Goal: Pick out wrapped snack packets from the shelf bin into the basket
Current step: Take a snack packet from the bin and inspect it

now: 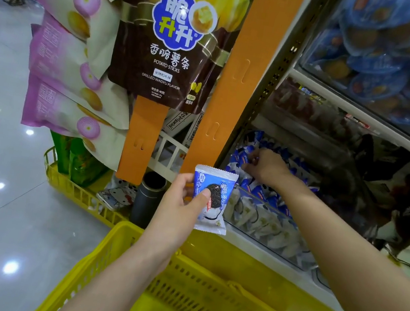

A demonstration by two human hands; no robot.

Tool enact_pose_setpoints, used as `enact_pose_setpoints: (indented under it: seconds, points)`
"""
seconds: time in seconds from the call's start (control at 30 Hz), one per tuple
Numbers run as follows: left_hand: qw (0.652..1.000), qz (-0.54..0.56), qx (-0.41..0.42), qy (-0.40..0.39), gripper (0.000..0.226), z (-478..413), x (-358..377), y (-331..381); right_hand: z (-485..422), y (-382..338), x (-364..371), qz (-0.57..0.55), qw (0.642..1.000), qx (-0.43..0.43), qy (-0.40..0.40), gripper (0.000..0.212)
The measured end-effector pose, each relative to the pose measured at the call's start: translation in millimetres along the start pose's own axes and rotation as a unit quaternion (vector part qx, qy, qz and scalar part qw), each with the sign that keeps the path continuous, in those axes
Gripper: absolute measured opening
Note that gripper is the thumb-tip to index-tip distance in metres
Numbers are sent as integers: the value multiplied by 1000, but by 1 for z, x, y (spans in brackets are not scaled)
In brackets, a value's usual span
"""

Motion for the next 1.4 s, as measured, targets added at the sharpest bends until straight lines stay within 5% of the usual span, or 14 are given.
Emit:
enact_pose_setpoints:
  seconds: [0.2,0.37,0.6,0.77,0.93,1.03,1.17,1.27,1.4]
  points:
    - [999,-12,-38,12,18,6,6,-7,78,-9,-15,-223,946,-99,215,19]
    - [998,-25,-57,-29,20,18,16,-14,140,-6,6,-311,935,-132,105,5]
    - [994,-64,-34,-82,11,33,30,-25,164,21,29,-464,882,-85,0,18]
    - [991,-108,-10,-74,21,39,35,-33,177,21,43,-460,882,-95,43,3]
    - [990,-84,-75,-80,25,42,37,-41,183,29,44,-219,943,-156,197,3]
    - [986,-70,-112,-104,25,42,37,-43,181,35,43,-272,931,-128,208,6]
    - [987,-36,-129,-85,30,42,34,-44,173,45,40,-515,850,14,108,14]
    - [996,-20,-77,-30,28,39,27,-41,173,46,41,-617,786,37,4,8]
    - [999,-1,-19,29,14,34,19,-35,181,39,51,-556,824,9,-104,22]
Point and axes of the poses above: each hand's wrist, its own z-axis away from the middle knuckle, its own x-axis out of the palm, y = z × x, the point moved 2 cm from there along -z, towards the middle knuckle, and after that the axes turned 15 degrees about z, right-handed, at the moved point
